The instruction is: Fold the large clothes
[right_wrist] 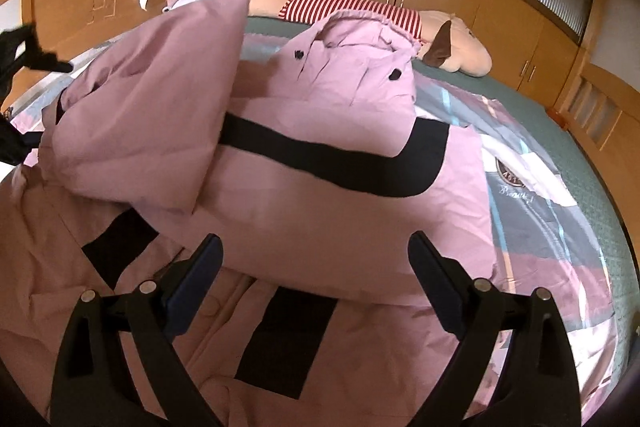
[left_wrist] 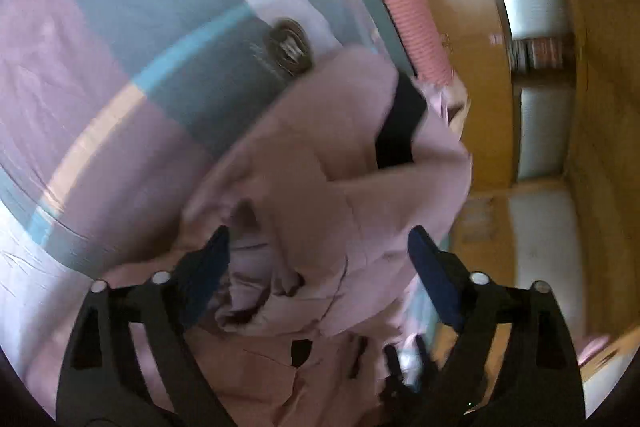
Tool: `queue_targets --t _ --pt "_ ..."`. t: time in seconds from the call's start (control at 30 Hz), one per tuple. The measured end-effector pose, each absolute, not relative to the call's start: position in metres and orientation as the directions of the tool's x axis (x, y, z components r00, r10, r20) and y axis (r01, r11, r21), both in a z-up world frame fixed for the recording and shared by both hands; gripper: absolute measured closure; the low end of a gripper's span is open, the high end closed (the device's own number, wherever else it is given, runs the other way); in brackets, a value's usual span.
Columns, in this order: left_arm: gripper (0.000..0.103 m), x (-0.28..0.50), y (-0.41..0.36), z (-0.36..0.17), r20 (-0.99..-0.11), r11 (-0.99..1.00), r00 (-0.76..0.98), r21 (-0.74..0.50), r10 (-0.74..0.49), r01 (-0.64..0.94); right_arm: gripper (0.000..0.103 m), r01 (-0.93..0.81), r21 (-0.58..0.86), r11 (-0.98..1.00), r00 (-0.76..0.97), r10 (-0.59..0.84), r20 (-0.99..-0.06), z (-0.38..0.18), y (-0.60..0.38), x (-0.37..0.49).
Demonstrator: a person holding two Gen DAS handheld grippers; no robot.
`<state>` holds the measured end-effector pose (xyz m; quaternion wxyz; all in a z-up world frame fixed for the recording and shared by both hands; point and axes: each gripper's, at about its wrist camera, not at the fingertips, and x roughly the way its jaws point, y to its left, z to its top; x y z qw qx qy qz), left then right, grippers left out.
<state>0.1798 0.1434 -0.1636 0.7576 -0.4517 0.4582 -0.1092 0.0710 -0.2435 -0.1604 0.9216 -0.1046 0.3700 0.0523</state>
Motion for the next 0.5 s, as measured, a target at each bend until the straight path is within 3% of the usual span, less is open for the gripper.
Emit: queue_targets --t 0.3,0.5 --pt "0.008 0.178 0.032 -0.136 -0.479 0.581 0.410 -0.796 -0.776 0.169 0.009 -0.106 -0.011 0.994 0.687 0.066 -0.723 -0.163 -0.266 0.078" --pt "0.007 0.164 -0.029 -0.141 -0.568 0.639 0.294 -0.700 -0.769 0.319 0.009 0.027 0.145 0.989 0.660 0.091 -0.746 -0.166 -0.301 0.087"
